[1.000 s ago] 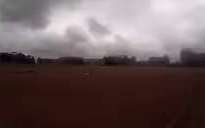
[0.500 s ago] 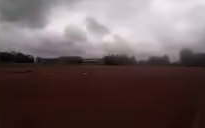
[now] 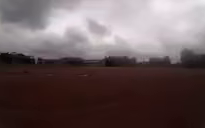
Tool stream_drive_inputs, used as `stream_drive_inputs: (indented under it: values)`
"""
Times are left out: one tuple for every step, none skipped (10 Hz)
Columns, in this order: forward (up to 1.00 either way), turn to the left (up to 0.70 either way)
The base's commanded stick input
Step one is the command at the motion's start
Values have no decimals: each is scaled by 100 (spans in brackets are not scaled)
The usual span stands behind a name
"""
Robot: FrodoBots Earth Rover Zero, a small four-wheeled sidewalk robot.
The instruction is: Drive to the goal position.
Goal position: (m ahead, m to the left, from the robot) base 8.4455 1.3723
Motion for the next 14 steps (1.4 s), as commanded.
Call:
stream_drive_inputs:
  values:
    - [70,0]
    - [70,0]
    - [70,0]
    - [70,0]
    - [70,0]
    - [70,0]
    - [70,0]
    - [70,0]
    - [70,0]
    - [70,0]
    - [70,0]
    - [70,0]
    - [70,0]
    - [70,0]
